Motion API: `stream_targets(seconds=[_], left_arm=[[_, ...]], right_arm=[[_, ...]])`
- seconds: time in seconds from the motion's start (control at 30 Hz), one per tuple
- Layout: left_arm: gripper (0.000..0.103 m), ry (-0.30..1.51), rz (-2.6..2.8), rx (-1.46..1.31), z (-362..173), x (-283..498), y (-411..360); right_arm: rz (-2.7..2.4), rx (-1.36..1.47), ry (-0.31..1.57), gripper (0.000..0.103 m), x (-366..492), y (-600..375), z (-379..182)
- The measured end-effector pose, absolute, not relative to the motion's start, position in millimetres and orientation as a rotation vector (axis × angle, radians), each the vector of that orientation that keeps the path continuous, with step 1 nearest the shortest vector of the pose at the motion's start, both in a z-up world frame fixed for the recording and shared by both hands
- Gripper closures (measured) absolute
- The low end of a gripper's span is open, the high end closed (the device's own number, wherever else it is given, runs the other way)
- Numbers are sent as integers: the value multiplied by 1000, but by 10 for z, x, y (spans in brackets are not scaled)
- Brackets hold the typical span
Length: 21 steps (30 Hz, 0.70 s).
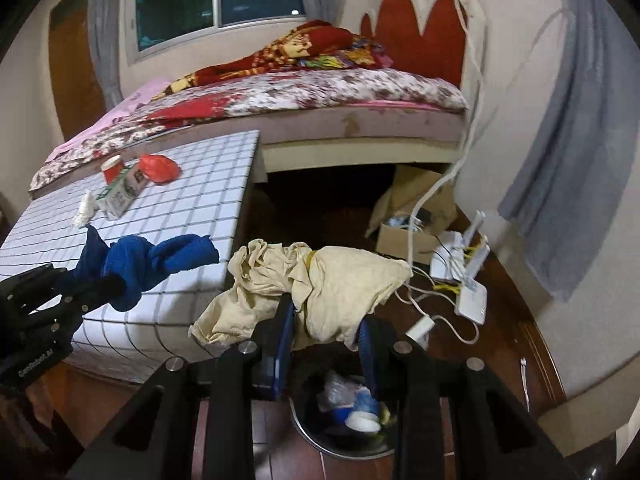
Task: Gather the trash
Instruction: 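Carry the blue cloth in left gripper over the bin while right gripper carries the beige cloth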
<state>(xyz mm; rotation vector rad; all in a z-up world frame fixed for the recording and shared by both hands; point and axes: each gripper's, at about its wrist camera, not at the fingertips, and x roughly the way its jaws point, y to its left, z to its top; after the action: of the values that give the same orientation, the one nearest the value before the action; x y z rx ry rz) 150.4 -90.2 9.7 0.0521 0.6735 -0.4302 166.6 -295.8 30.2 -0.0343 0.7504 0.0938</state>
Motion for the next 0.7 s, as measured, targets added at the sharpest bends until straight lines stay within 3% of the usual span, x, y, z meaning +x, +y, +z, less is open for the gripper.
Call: stream_targets(seconds=[0.7], left_arm=[[77,800,-566,98,-435,1335,-1958]], right_arm=[[-30,78,828,71,1339,-3940,-196]])
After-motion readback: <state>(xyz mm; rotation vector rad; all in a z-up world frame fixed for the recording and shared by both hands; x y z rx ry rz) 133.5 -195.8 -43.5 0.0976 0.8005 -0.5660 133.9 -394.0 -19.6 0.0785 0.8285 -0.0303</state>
